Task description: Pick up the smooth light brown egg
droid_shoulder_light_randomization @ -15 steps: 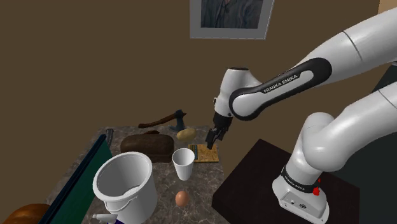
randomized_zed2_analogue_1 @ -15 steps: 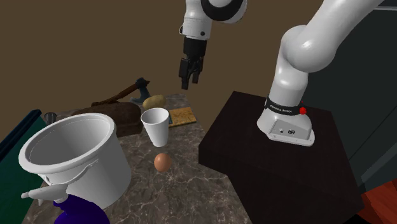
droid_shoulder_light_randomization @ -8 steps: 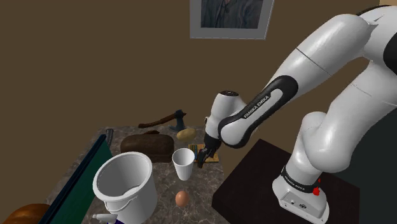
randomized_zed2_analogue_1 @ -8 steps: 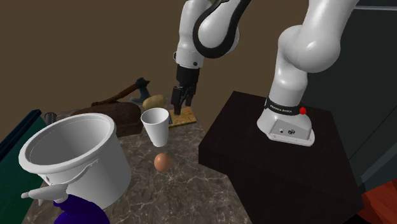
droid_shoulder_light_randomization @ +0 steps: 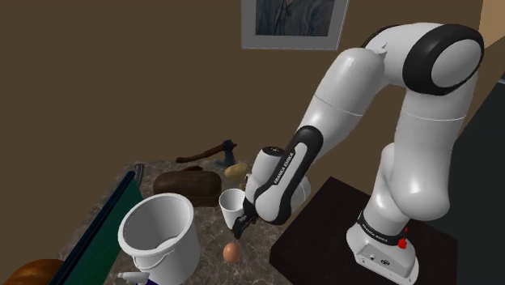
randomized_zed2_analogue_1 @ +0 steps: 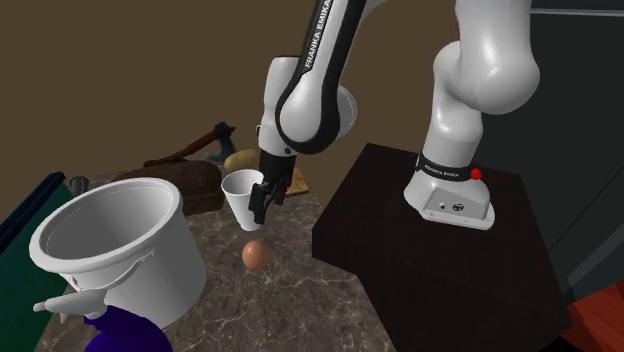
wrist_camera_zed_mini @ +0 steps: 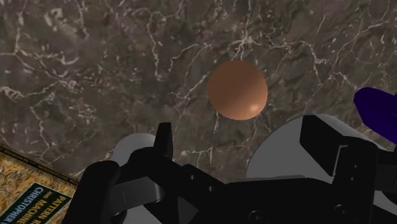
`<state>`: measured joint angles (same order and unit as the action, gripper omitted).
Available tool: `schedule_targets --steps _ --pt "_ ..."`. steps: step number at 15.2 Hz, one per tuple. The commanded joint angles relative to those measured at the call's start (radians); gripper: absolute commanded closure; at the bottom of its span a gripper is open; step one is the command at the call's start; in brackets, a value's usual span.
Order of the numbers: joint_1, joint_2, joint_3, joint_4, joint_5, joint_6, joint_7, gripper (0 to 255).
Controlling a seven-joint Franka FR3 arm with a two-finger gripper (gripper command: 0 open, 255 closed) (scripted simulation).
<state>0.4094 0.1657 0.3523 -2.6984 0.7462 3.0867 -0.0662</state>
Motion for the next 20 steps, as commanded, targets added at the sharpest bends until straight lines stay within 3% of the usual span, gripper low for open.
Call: schedule_targets --steps 1,5,15,16,20 --pt "-0.018 0.108 0.055 0.045 0.068 0.084 -0.052 0" --pt "-0.009 0.307 0.093 0.158 0.066 0.21 -0.055 0" --pt "-0.076 0.486 0.146 0.219 0.011 0.332 -0.071 0" --pt "-0.072 0.488 0.144 0.221 0.012 0.332 -0.071 255" --pt "-0.074 0.487 0.144 0.221 0.012 0.331 -0.071 255"
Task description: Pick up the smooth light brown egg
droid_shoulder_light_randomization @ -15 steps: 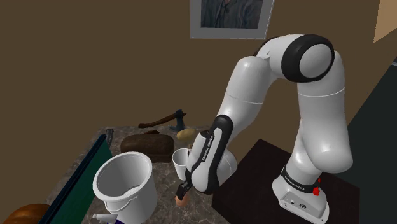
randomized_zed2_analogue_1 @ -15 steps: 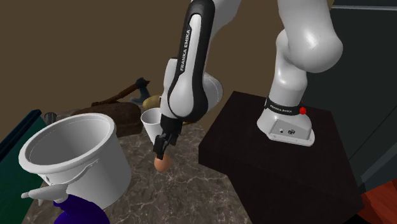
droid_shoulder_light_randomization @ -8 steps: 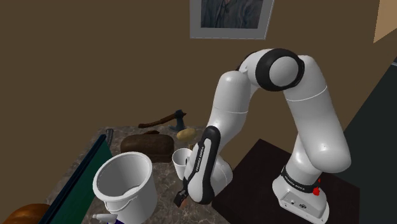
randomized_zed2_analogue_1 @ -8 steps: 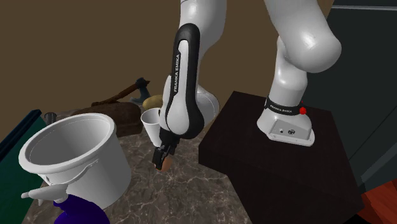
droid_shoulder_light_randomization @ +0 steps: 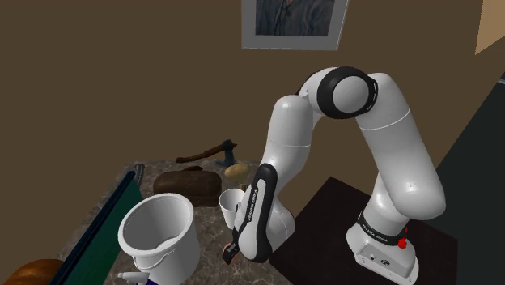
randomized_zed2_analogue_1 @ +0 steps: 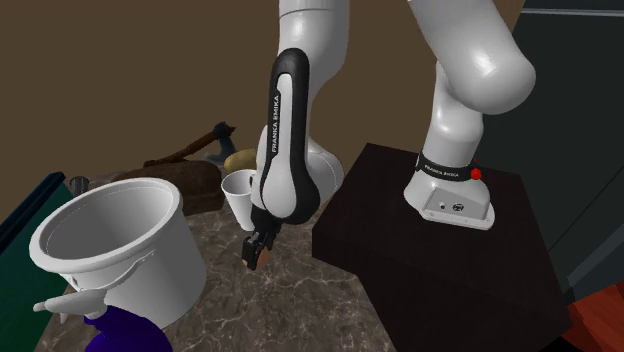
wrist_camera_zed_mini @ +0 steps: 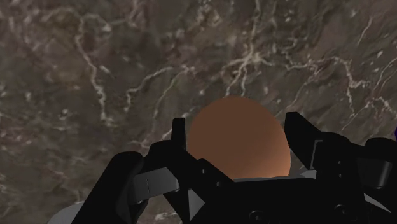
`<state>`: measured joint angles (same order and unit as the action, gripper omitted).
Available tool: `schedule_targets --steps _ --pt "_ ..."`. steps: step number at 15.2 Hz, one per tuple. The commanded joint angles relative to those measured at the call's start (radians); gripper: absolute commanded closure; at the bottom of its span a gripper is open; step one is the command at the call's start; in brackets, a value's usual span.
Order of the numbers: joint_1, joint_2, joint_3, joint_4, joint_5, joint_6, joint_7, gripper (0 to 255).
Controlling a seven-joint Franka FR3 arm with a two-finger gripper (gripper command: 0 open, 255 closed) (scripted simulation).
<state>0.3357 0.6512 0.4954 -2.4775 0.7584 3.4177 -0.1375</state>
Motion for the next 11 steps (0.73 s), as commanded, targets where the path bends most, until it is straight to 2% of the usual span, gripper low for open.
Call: schedule_targets --steps 1,5,11 --pt "0.0 0.001 0.0 0.0 0.0 -0.001 0.0 255" --pt "-0.002 0.0 0.002 -0.002 -0.001 0.0 0.0 255" --pt "0.048 -0.127 -0.033 -0.042 0.046 -0.086 0.009 255"
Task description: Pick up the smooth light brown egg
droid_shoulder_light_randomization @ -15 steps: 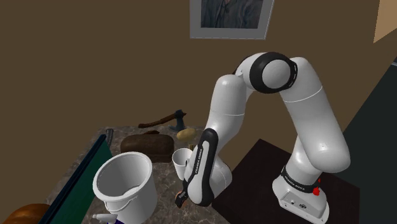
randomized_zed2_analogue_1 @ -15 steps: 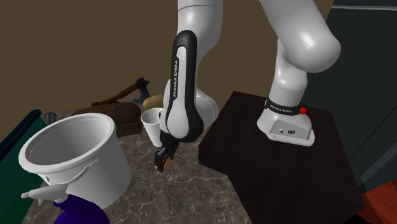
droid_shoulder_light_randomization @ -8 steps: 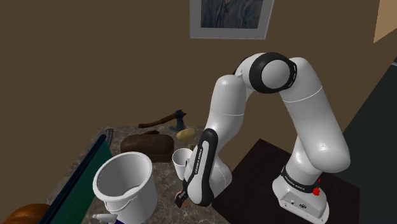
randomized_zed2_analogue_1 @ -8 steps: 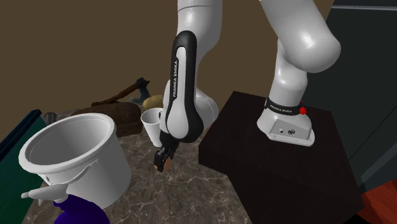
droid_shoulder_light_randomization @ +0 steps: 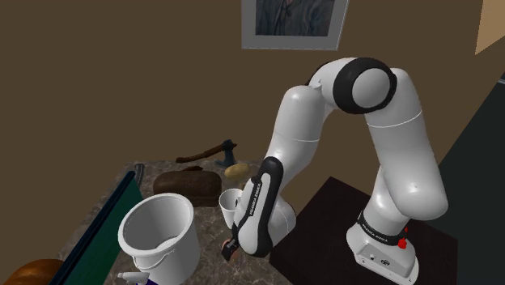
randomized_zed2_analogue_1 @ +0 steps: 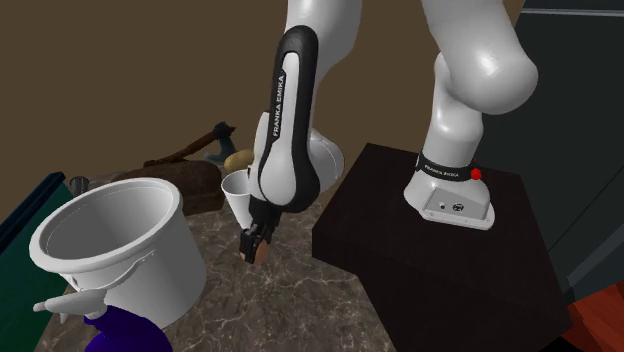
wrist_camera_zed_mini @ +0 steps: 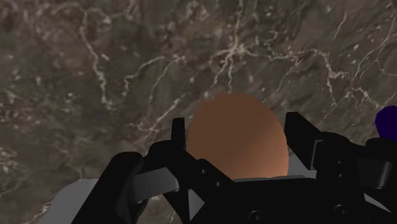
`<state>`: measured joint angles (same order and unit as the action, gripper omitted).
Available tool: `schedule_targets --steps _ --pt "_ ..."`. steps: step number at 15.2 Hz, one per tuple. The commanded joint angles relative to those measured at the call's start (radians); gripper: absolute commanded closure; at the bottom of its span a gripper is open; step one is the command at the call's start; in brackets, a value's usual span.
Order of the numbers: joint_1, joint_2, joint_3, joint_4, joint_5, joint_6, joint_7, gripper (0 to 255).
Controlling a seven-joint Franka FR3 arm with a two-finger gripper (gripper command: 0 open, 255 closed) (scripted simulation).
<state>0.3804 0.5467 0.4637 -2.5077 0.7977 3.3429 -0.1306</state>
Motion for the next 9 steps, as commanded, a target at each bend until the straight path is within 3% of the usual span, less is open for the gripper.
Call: schedule_targets --steps 1,9 --pt "0.016 -0.044 -0.011 -0.018 0.013 -0.028 0.005 255" --pt "0.167 -0.217 -0.156 -0.065 0.015 -0.164 0.065 255"
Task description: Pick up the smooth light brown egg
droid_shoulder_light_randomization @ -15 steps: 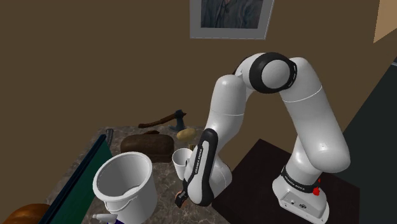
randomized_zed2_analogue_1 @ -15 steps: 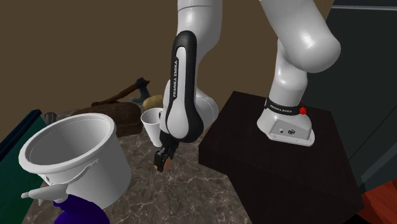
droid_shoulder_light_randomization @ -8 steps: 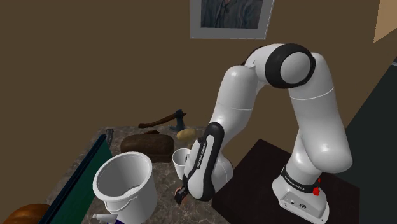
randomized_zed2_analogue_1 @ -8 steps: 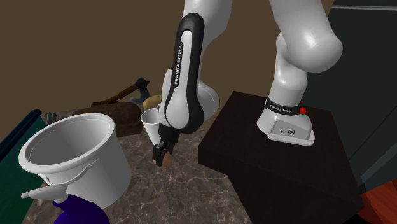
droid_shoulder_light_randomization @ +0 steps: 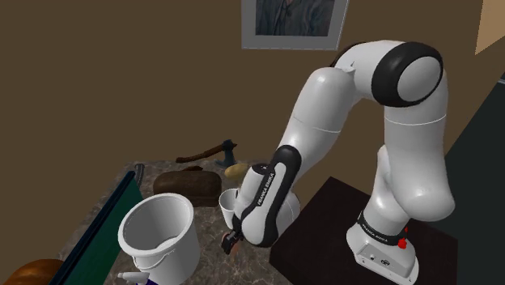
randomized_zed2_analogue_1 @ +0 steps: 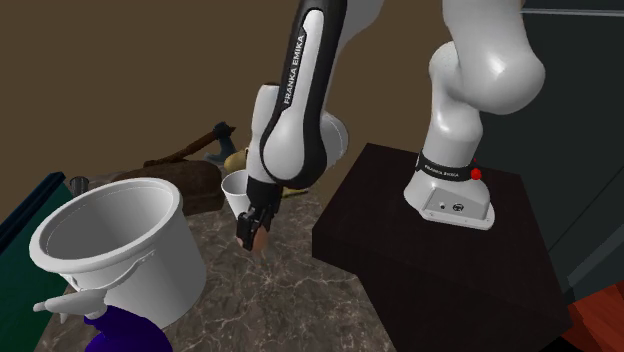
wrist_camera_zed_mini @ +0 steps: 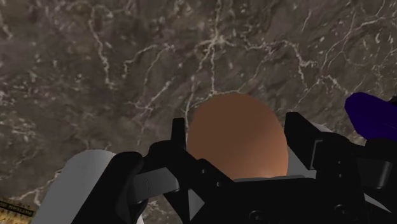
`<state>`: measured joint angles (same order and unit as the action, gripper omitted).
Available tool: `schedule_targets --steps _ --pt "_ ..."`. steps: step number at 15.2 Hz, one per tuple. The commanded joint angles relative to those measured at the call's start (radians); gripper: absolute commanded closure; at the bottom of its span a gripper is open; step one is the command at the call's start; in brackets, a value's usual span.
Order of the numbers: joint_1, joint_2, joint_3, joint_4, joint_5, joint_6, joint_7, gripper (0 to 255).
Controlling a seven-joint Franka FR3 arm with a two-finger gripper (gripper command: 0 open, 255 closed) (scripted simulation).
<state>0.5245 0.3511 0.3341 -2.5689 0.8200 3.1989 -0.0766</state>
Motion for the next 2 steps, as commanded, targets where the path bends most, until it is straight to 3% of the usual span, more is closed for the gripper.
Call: schedule_targets --steps 1,2 --pt "0.026 -0.024 -0.03 -0.005 -0.01 -0.023 0.014 255" --pt "0.025 -0.024 -0.029 -0.005 -0.01 -0.022 0.015 255"
